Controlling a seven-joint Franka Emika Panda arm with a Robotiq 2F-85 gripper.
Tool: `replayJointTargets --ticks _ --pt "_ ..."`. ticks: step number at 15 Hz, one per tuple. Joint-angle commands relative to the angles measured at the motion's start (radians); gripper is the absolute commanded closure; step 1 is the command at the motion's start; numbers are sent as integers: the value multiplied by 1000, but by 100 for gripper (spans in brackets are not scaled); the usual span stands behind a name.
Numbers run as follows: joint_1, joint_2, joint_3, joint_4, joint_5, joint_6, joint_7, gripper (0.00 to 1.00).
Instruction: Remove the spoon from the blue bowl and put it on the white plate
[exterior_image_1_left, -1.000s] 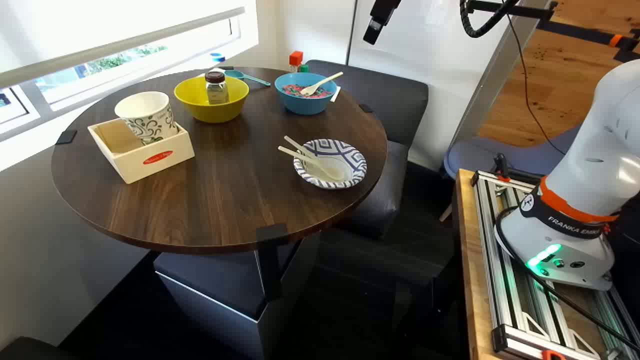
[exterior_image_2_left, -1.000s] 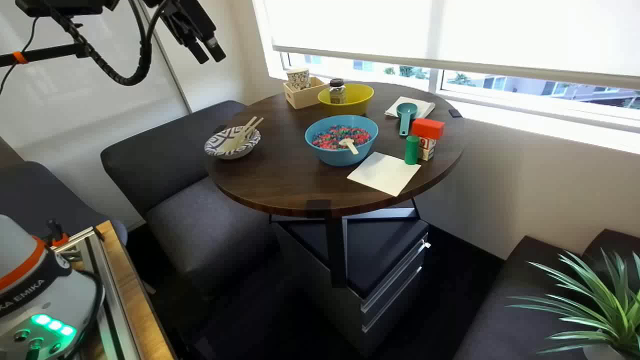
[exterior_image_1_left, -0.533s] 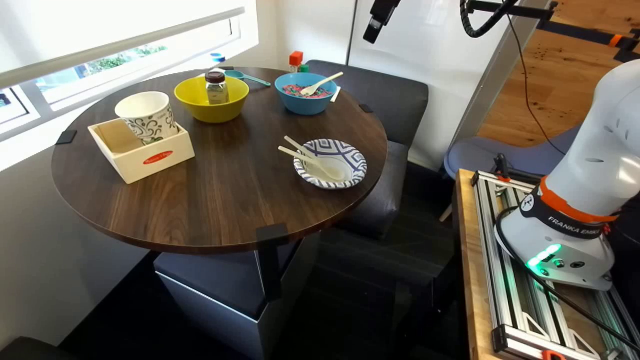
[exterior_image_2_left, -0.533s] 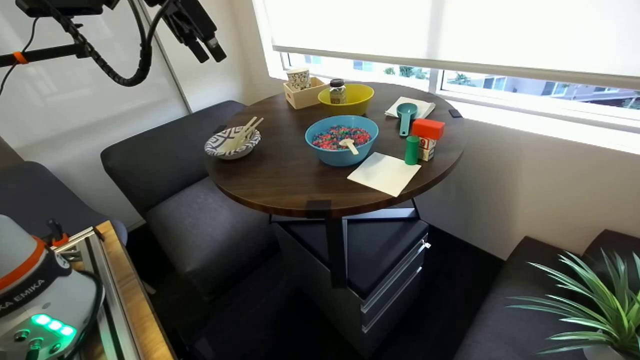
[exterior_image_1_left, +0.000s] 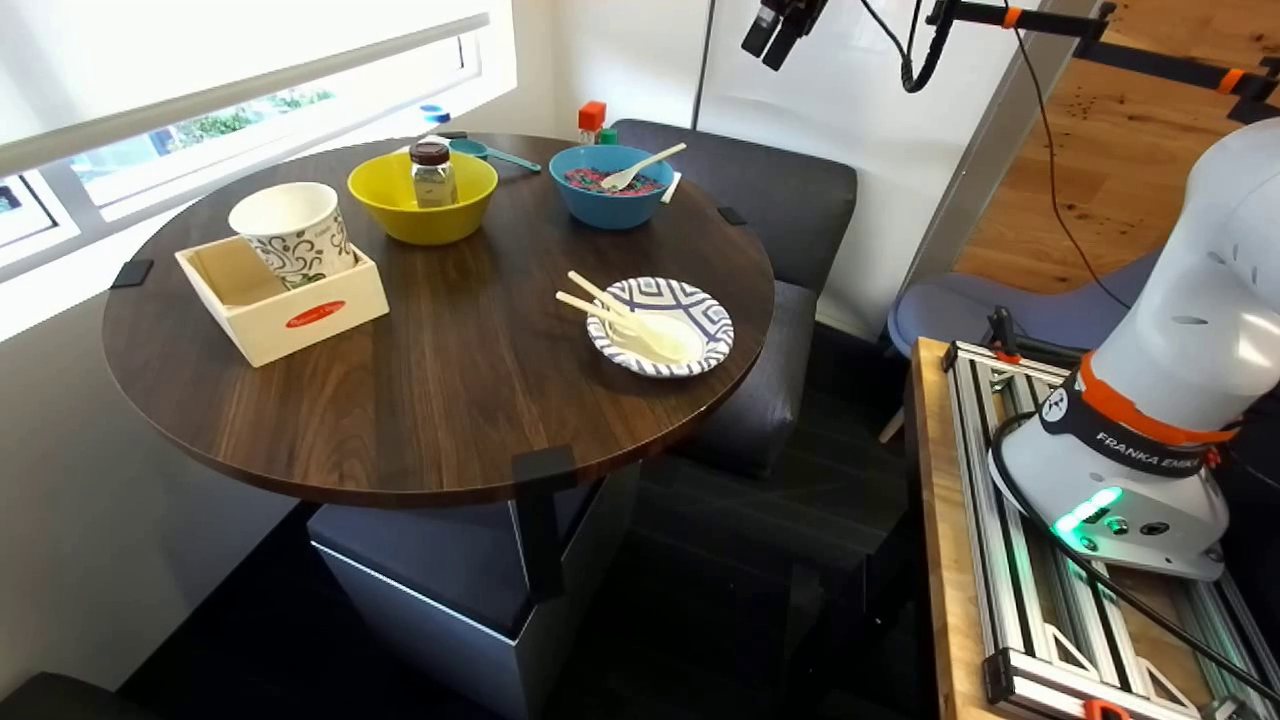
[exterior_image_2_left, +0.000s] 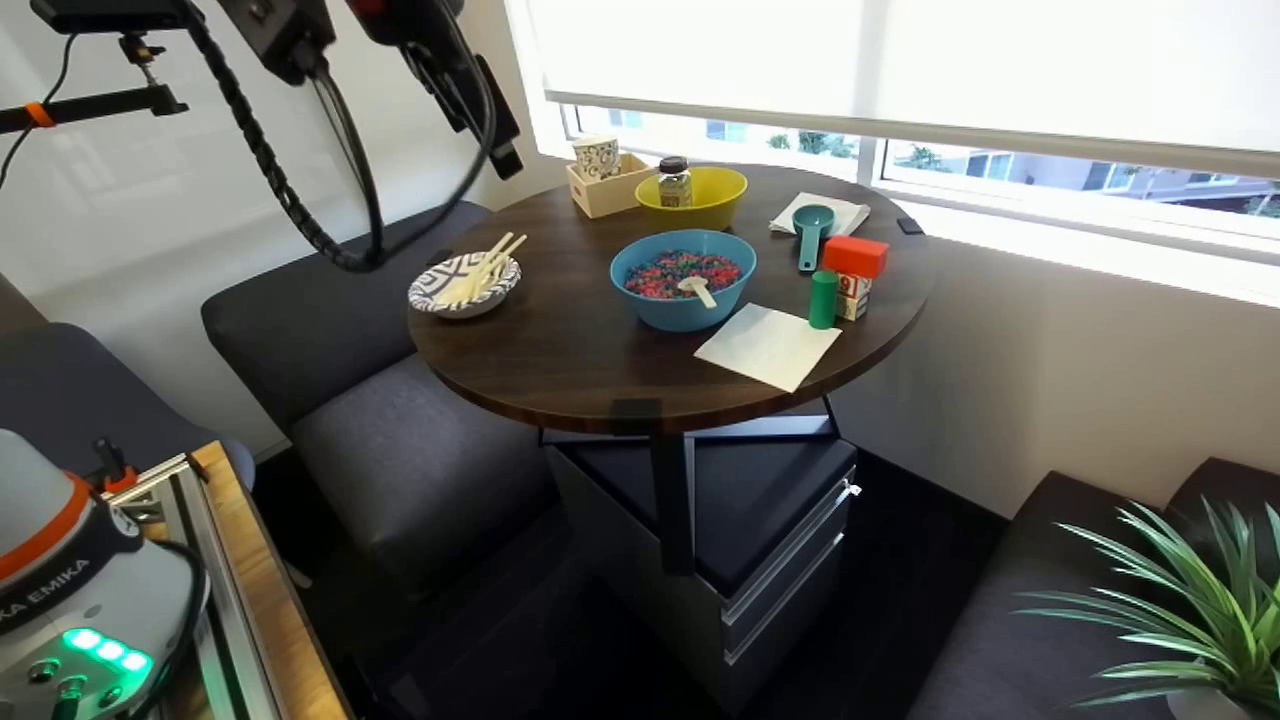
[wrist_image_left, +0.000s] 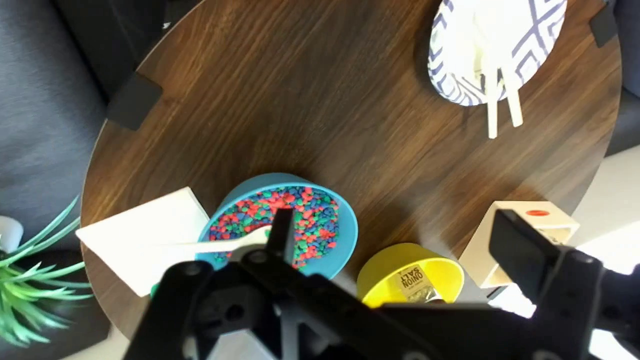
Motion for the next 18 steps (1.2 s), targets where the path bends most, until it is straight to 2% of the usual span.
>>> replayJointTargets --ticks 1,2,3,4,6,9,11,13,18 --pt "20 173 -115 52 225 -16 -121 0" --pt "9 221 -123 63 271 -29 -121 0" --pt "-26 259 -92 63 255 -14 -54 0" --pt "-47 167 -68 23 227 -8 -102 0" --pt "-63 234 -62 37 244 -7 -90 0" --pt "-66 263 -54 56 247 -7 -75 0" --pt "-71 290 -89 85 332 -38 -160 0" --pt "-76 308 -136 111 481 -115 -305 0" --pt "-184 453 -192 191 754 -404 -602 0"
